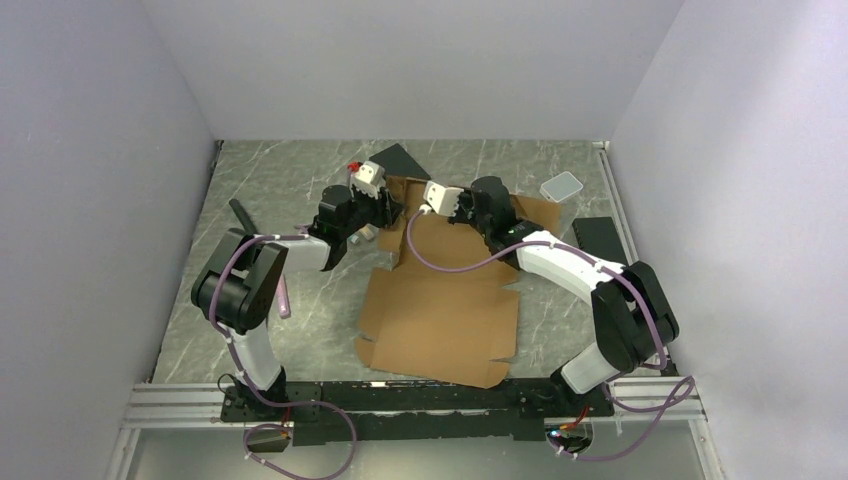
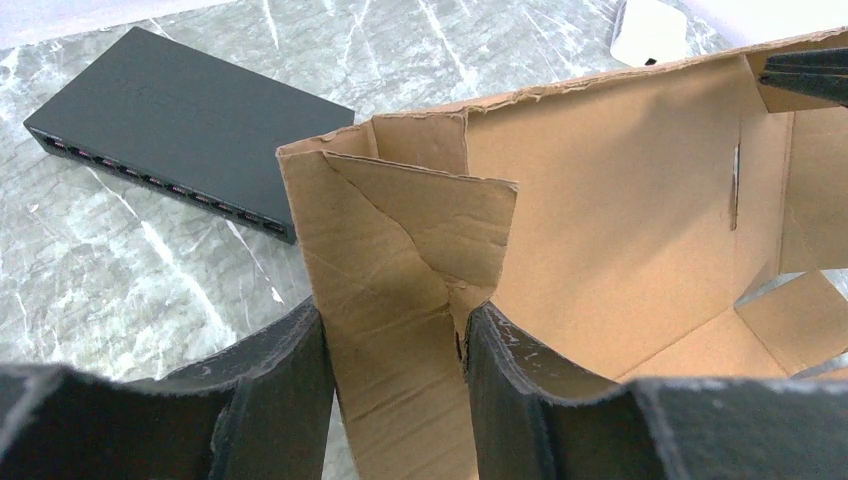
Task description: Fold the paper box
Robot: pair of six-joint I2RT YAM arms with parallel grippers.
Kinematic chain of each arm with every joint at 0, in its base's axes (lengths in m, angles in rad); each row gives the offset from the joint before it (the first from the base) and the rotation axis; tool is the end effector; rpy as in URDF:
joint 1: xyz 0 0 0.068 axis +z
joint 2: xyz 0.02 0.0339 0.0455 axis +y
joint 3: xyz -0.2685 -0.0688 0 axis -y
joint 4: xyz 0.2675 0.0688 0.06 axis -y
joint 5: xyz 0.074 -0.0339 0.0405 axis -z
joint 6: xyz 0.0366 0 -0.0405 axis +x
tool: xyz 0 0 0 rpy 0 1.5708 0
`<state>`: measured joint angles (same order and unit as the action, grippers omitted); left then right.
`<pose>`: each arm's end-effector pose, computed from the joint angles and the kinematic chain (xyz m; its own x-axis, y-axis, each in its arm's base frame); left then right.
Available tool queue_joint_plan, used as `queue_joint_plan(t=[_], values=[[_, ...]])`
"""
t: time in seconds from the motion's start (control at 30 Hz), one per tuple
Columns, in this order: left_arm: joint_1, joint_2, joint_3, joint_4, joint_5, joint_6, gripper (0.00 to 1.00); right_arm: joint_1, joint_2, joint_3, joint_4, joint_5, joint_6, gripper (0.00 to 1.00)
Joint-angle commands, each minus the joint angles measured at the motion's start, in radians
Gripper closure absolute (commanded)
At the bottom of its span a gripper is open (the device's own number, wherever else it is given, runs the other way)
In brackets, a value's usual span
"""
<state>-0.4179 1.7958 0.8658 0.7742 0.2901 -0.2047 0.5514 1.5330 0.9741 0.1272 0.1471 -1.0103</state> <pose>0.3574 -0.1701 0.1797 -0.2704 -0.0930 -0.9582 0.6048 0.7580 -0.2443 0.3167 0.1885 0.2447 0.1534 -0.8893 -0.4309 -0.5171 0.2993 -0.8019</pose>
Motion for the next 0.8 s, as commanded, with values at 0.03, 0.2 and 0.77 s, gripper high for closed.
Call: queue_joint_plan(t=[0.03,0.2,0.77], values=[[0.001,-0.055,-0.010,0.049,-0.009,0.014,0.78,-0.016,-0.034,-0.001,0.007,-0.033,0.027,1.00],[0.001,-0.053,-0.014,0.051,0.005,0.030,0.85,-0.090,-0.050,0.043,-0.081,-0.138,0.085,0.93],[0.001,-0.075,-0.023,0.046,0.039,0.062,0.83,-0.280,-0.012,0.291,-0.461,-0.493,-0.069,0.27]])
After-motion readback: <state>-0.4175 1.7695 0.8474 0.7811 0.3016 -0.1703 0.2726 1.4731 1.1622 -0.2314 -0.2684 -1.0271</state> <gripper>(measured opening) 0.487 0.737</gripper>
